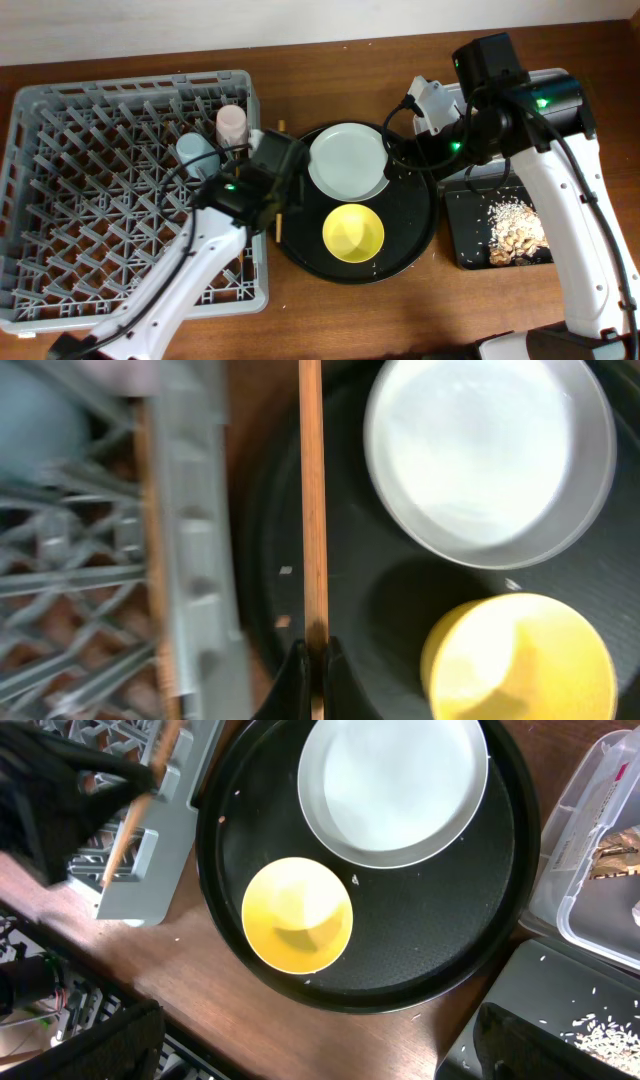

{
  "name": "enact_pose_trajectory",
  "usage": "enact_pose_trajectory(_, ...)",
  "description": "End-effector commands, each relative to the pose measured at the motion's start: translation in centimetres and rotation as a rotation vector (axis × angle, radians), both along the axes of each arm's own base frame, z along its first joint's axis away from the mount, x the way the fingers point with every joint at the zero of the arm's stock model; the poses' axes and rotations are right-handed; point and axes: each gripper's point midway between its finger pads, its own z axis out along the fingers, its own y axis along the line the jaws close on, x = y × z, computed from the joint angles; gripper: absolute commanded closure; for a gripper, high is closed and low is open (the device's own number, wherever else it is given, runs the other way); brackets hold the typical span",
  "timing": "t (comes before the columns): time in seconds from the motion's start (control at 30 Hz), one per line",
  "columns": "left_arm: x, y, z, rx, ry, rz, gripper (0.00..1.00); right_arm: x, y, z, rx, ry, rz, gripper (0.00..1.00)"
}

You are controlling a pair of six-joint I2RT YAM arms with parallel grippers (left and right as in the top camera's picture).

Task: Sort waste into correct bins and load items into the dishwasher rack
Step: 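Carry the second chopstick left into the rack and release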

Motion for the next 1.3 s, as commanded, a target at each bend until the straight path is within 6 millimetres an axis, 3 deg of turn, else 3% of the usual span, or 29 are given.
enact_pose_trajectory(0.0,-0.3,4.1,0.0,0.059,0.049,0.095,0.99,0.0,-0.3,-0.1,-0.006,0.001,-0.005,0.01)
enact_pose_trajectory(0.17,-0.8,6.6,-0.6,0.104,0.101,0.112,1.0,0.0,-0.3,-0.1,-0.006,0.001,-0.005,0.01)
enact_pose_trajectory(0.6,-1.5,6.8,-1.1,0.119,0.128,0.108,0.99,0.0,-0.3,-0.1,-0.006,0.001,-0.005,0.01)
enact_pose_trajectory(0.9,-2.2,7.8,-4.1,0.172,0.157,0.121,0.99,0.0,-0.3,-0.1,-0.006,0.001,-0.005,0.01)
enact_pose_trajectory(1.07,-2.0,7.7,-4.0,0.167,0.147,0.121,0.73,0.0,-0.3,-0.1,-0.006,0.001,-0.005,0.01)
enact_pose_trajectory(1.27,-1.9,7.6,-4.0,0.16,0.145,0.119,0.72,0.0,-0.3,-0.1,-0.006,0.001,-0.005,0.01)
